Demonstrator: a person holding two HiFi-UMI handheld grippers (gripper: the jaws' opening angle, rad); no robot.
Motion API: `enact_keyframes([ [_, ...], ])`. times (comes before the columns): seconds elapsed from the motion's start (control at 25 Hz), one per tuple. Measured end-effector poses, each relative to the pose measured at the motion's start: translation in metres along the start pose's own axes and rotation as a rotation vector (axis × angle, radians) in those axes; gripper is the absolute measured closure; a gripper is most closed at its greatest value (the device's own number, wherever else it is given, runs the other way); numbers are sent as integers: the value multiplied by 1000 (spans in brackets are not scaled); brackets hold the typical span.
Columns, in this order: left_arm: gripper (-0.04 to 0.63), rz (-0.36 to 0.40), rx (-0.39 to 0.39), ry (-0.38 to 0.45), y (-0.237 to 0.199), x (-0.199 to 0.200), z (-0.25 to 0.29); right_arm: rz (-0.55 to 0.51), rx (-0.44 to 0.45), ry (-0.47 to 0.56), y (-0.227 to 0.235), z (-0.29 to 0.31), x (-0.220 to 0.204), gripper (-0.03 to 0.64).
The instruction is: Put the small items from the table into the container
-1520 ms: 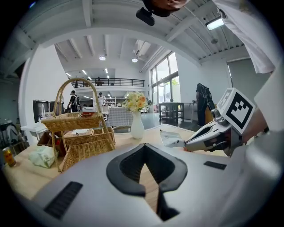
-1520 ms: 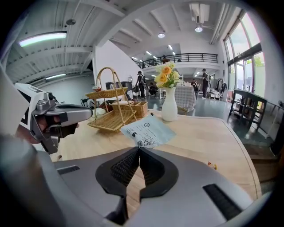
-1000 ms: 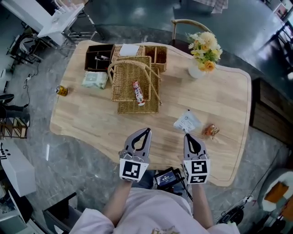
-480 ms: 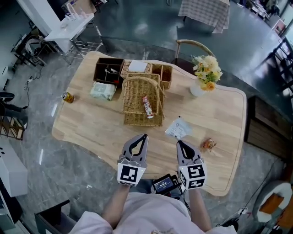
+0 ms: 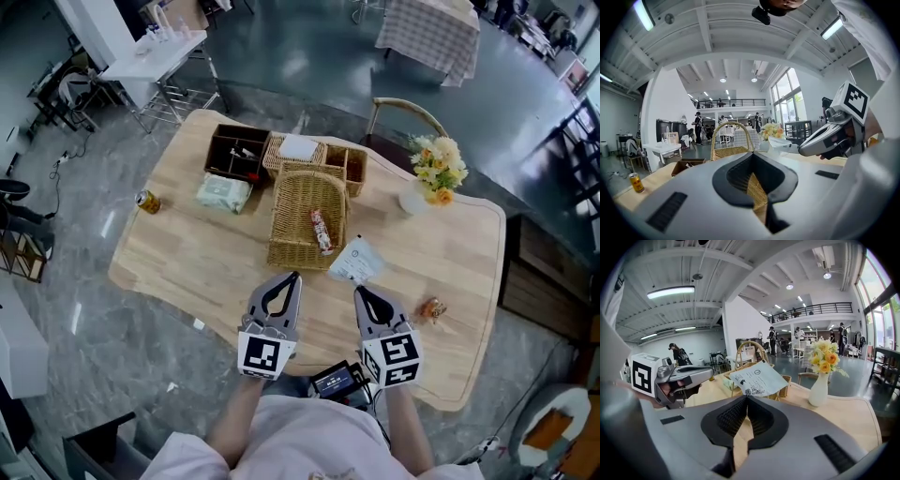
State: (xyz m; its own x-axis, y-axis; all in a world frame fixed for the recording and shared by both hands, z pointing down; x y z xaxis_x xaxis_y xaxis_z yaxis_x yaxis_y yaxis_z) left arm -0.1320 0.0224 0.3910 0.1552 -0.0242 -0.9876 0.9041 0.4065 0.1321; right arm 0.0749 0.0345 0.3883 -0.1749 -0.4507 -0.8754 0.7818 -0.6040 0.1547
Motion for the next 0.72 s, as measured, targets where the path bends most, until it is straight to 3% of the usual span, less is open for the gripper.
enact_keyframes([
  [0.4,592,18,-19,34,-38,-2,13,-33,55,-12,-15,42,31,594],
  [0.72,592,-45,3,11,-62,-1,25,-69,79,-57,-15,74,52,594],
])
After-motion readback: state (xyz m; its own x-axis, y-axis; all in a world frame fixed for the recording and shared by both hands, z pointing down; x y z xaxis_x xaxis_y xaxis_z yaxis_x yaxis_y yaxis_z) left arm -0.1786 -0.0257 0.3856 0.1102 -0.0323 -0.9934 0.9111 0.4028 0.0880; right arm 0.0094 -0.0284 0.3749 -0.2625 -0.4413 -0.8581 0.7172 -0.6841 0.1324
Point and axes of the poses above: the fingertips, and each gripper's own axes: z forward along the fingers, y to its right, x out of its top, the point moved 9 cm from there along -z, backward along the fingers, and after that the axes turned 10 degrees about x, right-handed, at the moved point
